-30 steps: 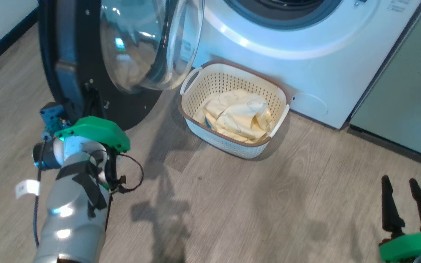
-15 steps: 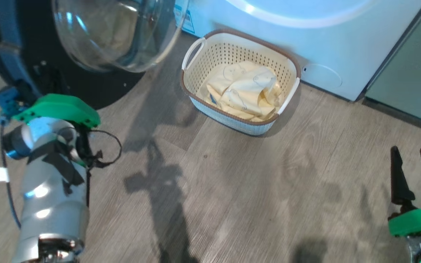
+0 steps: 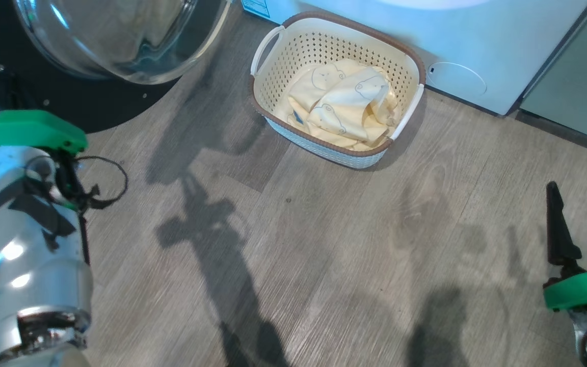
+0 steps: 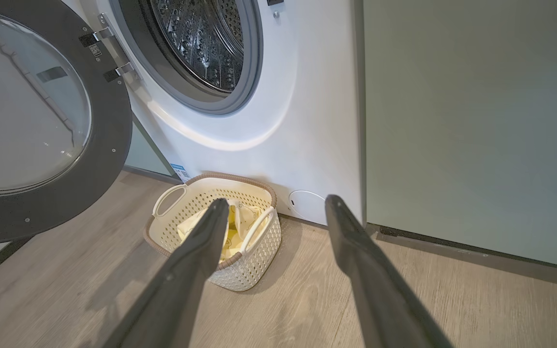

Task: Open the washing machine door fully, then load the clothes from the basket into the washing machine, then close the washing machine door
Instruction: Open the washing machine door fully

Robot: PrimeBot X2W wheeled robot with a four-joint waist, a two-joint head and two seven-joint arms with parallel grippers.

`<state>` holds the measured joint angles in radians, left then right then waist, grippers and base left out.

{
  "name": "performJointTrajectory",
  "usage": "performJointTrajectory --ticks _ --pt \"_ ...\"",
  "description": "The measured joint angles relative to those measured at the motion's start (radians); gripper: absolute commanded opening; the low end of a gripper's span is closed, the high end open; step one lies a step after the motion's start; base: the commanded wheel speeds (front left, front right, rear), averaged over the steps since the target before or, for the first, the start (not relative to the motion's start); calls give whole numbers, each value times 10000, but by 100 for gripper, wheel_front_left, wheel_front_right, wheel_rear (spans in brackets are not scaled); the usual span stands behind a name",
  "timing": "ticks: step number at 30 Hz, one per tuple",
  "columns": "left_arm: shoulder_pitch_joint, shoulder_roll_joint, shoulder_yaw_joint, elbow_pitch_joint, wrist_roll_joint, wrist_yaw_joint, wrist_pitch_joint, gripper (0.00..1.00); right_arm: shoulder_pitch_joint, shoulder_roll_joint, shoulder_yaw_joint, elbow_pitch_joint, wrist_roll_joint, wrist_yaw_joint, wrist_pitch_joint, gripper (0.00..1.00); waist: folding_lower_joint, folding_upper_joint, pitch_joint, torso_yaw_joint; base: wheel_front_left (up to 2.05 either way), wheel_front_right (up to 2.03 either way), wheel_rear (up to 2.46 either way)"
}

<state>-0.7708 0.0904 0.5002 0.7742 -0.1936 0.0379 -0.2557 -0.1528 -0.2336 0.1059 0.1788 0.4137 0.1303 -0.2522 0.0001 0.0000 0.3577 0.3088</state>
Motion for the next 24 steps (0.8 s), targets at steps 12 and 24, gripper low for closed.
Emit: performJointTrajectory --ticks 12,24 --pt "71 169 119 150 840 -650 -2 0 121 234 142 151 88 0 0 100 -2 0 -781 -87 0 0 0" --pt "2158 -104 -974 -918 1578 -1446 -2 36 1125 947 -2 270 88 0 0 100 -2 0 -2351 -404 0 0 0"
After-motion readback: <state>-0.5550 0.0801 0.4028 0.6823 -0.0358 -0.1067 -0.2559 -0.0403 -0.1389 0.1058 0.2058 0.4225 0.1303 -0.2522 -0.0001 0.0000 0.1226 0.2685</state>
